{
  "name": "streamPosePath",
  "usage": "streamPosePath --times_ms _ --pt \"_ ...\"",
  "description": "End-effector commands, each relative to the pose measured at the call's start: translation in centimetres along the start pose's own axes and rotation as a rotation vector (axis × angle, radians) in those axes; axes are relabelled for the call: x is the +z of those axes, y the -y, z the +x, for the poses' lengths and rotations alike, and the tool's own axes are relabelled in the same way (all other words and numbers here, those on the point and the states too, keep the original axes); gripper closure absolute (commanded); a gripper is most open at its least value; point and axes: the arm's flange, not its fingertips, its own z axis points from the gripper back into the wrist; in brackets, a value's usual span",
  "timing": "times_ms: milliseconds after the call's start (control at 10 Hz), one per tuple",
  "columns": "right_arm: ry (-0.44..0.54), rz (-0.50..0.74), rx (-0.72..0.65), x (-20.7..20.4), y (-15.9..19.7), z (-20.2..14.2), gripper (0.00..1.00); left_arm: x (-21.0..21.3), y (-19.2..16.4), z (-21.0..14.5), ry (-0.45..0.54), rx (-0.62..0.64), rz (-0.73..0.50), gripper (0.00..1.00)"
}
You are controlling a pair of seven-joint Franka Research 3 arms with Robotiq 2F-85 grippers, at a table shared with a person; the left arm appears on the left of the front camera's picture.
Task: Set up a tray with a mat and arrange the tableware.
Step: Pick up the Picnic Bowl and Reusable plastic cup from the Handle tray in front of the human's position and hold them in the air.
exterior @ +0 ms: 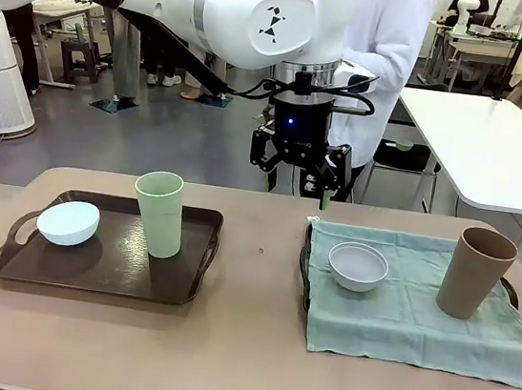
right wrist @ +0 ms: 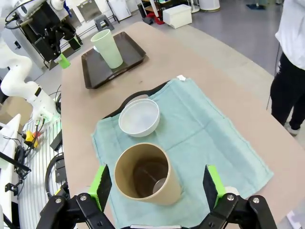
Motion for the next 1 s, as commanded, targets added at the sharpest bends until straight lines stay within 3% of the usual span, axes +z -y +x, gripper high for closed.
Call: streamPosePath --times_ms 0,100,300,700,800,900 --pt "0.019 0.008 0.004 0.1 0.1 0.2 0.00 0.2 -0.3 -0.2 0.004 -0.002 -0.003 0.00" --pt "0.000 0.000 0.000 0.0 0.0 0.0 0.00 0.0 0.0 0.0 0.000 0.000 0.000 0.00" --pt "-0.248 -0.175 -0.306 0.5 -4.1 2.4 0.00 4.9 -2.5 -0.2 0.006 -0.024 0.050 0.00" --pt "-0.506 -0.227 -0.677 -1.0 -9.2 6.1 0.00 12.3 -10.7 -3.9 -0.186 0.006 0.140 0.00" --pt "-0.513 -0.202 -0.671 -1.6 -10.2 6.7 0.00 13.6 -12.9 -5.3 -0.218 0.038 0.158 0.00" --pt "-0.460 -0.112 -0.475 -2.8 -11.5 6.8 0.00 14.5 -13.7 -6.3 -0.151 0.052 0.116 0.00"
